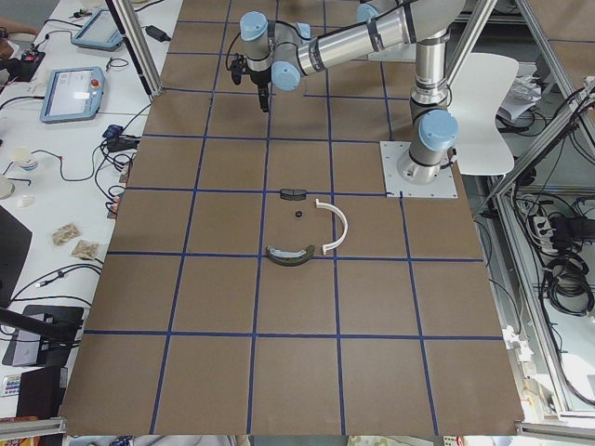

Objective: Place bearing gear from tray to pile

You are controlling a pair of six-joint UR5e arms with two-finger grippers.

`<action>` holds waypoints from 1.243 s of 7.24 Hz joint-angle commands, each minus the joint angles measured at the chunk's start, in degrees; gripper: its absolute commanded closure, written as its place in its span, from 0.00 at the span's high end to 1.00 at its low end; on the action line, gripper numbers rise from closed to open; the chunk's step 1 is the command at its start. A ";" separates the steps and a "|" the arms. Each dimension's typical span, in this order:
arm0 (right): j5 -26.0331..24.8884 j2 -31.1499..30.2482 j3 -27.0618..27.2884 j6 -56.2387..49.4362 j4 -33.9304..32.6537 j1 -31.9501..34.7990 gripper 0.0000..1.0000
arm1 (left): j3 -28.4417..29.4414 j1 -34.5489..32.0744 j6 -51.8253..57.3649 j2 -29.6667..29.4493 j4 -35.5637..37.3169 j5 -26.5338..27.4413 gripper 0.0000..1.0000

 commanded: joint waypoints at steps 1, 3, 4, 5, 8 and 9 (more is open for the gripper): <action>-0.37 -0.03 0.02 -0.13 0.23 -0.20 0.35 | 0.34 -3.40 -4.99 -0.88 0.32 -0.17 1.00; -0.20 -0.12 0.02 0.05 0.41 -0.20 0.19 | 0.16 -3.49 -4.30 -1.41 1.11 0.00 1.00; -0.20 -0.55 -0.50 0.22 0.58 -0.20 0.14 | -0.36 -3.15 -4.37 -1.32 1.90 0.01 1.00; -0.28 -1.78 -0.77 0.75 1.28 -0.20 0.13 | -0.02 -3.32 -5.16 -1.41 1.99 -0.26 1.00; 5.69 -16.95 -0.51 3.36 8.72 8.97 0.13 | -0.36 -3.58 -5.43 -1.93 2.08 -0.26 1.00; 5.08 -19.60 0.19 12.00 10.06 16.17 0.13 | -0.36 -3.58 -5.43 -2.20 2.08 -0.26 1.00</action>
